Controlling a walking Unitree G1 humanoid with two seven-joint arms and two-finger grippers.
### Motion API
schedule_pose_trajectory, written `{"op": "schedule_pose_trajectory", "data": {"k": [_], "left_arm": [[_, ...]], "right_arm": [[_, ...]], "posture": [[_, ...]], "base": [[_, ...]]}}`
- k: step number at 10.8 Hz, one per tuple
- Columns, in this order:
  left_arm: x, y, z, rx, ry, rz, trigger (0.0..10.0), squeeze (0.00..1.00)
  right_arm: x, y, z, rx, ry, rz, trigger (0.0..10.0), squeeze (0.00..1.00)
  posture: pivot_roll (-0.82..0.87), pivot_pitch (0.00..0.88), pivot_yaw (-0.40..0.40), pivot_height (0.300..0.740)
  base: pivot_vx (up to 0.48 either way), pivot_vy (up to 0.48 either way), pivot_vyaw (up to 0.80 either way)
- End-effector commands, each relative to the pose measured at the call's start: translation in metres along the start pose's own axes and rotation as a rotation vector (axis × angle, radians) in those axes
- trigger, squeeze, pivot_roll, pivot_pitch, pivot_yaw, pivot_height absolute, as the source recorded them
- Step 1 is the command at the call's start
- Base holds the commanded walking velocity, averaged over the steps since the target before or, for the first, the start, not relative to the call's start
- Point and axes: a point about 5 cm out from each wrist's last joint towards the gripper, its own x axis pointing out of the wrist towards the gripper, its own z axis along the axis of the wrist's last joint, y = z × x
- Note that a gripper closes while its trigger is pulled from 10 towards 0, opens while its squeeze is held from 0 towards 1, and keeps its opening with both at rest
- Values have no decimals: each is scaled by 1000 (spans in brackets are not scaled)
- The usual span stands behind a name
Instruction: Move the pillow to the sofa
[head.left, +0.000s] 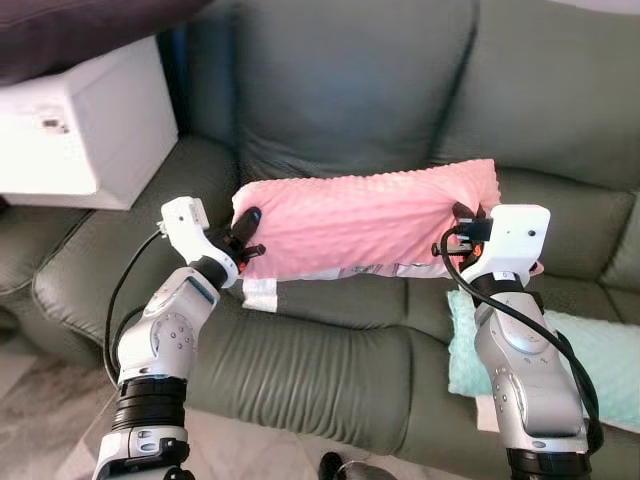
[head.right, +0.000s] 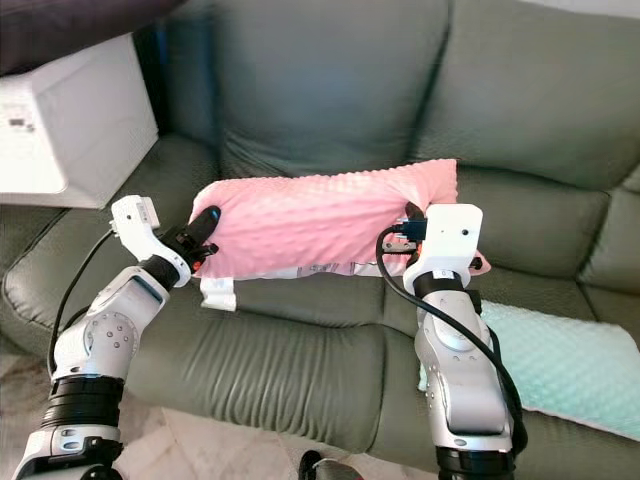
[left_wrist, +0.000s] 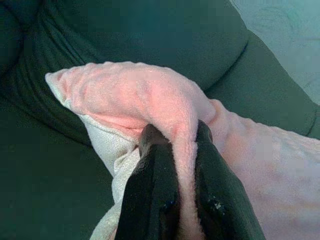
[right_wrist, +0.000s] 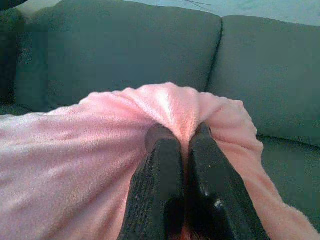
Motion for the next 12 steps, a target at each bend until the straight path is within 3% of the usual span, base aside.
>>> {"op": "schedule_pose_trajectory", "data": {"k": [1,5,11,12], "left_arm": [[0,-2,3,12,-6,0,10000,0],[0,1,3,18,0,13,10000,0],[3,18,16,55,-26,108,10000,0],[3,18,15,59,-15,111,10000,0]], "right_arm": [[0,-2,6,-3,-23,-5,10000,0],[-1,-1,5,-2,-19,-6,10000,0],[-1,-2,4,10,-14,-12,10000,0],[-1,-2,5,12,-14,-11,10000,0]], "posture": [[-135,118,-69,740],[-135,118,-66,740],[-136,110,-62,740],[-135,112,-61,740]], "base": [[0,0,0],[0,0,0],[0,0,0],[0,480,0]]}}
